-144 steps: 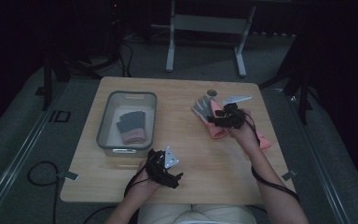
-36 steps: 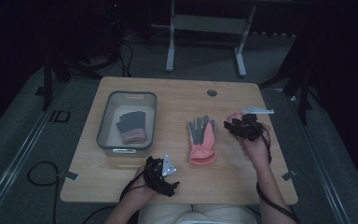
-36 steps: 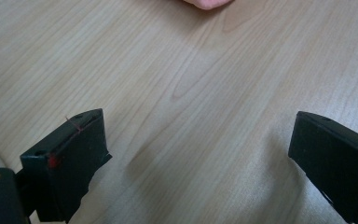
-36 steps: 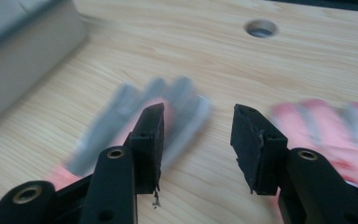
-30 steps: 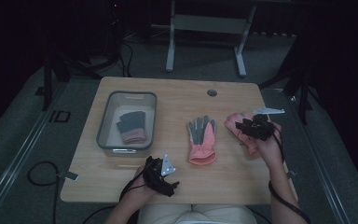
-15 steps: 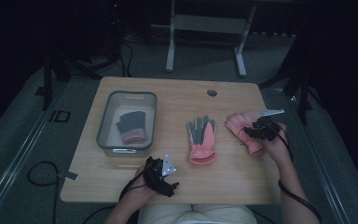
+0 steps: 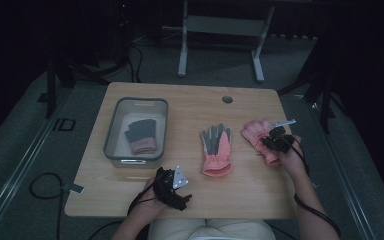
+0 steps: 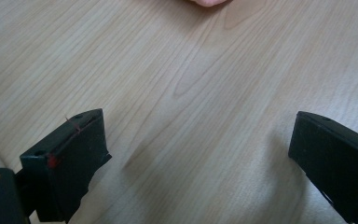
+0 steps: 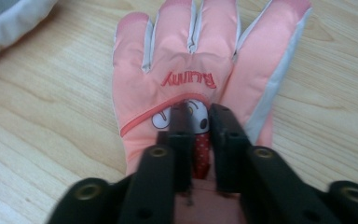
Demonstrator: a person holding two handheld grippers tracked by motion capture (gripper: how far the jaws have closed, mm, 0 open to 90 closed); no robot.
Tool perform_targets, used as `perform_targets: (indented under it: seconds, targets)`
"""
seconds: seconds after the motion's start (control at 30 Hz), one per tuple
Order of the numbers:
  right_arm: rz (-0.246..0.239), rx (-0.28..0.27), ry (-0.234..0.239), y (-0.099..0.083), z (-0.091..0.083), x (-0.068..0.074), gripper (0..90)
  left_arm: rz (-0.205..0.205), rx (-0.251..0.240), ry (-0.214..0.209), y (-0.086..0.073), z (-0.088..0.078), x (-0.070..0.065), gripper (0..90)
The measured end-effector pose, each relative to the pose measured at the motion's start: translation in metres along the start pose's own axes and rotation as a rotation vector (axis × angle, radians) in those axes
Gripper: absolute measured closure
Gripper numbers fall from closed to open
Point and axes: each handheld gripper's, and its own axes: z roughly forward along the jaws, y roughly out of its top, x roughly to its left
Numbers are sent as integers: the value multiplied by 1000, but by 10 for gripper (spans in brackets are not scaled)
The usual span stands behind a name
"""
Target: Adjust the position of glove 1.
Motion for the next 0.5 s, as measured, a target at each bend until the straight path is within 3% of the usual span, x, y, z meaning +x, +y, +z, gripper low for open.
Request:
perform_targets:
  seconds: [0.17,0.4,0.43,0.5]
  targets:
    - [145,-26,-25,10,-21,4,850,2,2,0,0,1,0,39]
    - [242,-104,-63,23,-62,22,850,1,-6,-4,0,1,0,39]
    - [270,-135,-82,25,-77,31,850,5,-4,-4,0,1,0,39]
    - [289,-148,-101,25,-86,37,850,7,-2,-3,0,1,-1,39]
